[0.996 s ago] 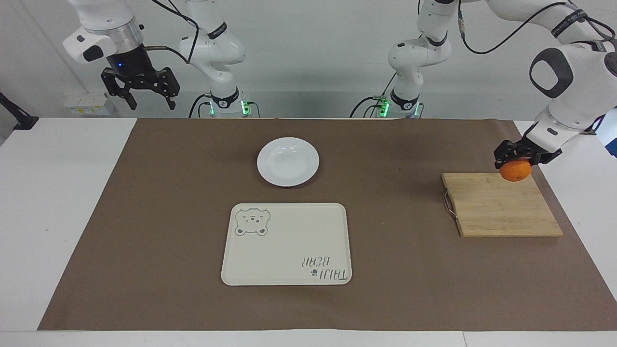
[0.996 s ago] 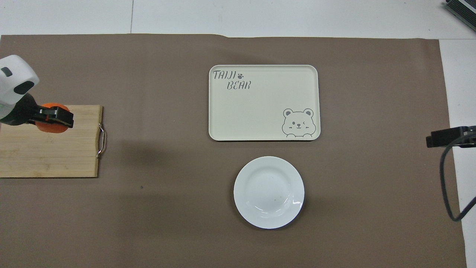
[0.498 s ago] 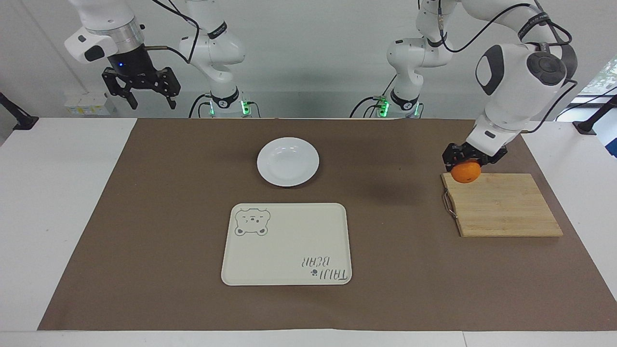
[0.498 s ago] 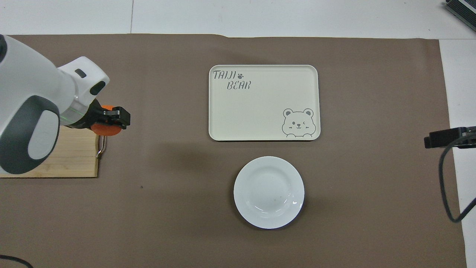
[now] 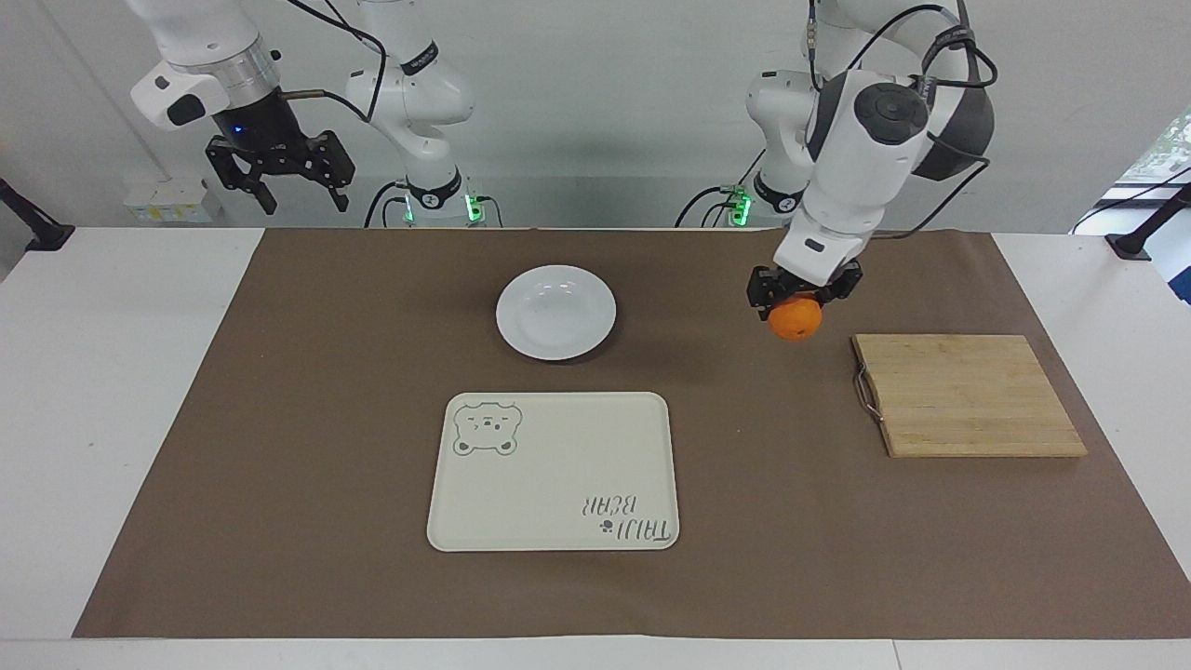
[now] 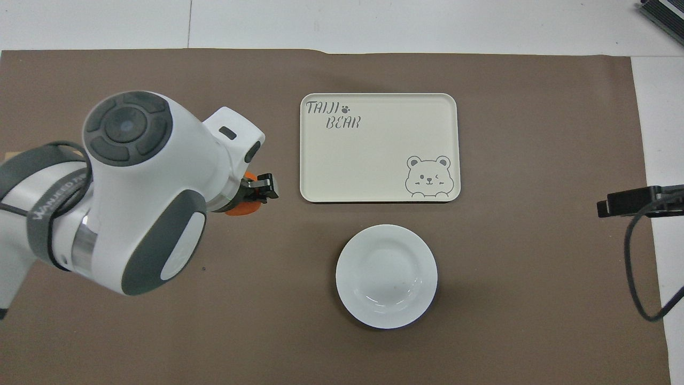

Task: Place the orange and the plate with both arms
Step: 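Carry the orange with the left gripper over the white plate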

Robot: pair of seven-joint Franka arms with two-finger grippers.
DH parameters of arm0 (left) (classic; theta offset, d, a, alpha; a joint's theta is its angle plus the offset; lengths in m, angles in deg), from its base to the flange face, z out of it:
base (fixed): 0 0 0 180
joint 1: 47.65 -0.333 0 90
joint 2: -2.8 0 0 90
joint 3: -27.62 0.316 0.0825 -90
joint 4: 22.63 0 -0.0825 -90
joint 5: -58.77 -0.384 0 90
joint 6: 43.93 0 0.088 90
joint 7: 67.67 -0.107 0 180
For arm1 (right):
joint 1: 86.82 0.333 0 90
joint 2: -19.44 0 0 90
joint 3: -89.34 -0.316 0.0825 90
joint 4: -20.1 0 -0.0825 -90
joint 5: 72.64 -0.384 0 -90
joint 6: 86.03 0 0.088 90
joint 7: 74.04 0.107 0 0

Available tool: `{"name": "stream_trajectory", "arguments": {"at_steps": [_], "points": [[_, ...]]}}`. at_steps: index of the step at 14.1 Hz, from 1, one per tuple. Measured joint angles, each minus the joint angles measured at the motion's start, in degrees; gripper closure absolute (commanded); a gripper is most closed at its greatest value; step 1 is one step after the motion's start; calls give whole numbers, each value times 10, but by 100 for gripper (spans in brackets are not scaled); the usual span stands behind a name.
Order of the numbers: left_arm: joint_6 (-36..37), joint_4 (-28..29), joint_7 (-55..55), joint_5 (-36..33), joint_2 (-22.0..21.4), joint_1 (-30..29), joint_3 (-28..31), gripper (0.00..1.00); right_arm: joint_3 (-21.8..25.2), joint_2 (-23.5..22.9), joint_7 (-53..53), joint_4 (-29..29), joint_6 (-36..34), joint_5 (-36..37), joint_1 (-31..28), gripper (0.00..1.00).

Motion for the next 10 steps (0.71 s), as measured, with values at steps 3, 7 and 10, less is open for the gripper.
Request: {"name": "stream_trajectory", "arguments": {"at_steps": [3,7,10], "points": [[-11,2,65,1,8,58,0,100,3,4,0,5,0,-29,-14,0],[-58,8,151,1,46,142,-1,100,9,4,0,12,0,-51,-17,0],[-107,25,194,1,70,184,0,100,10,5,0,15,0,-51,-17,0]]}}
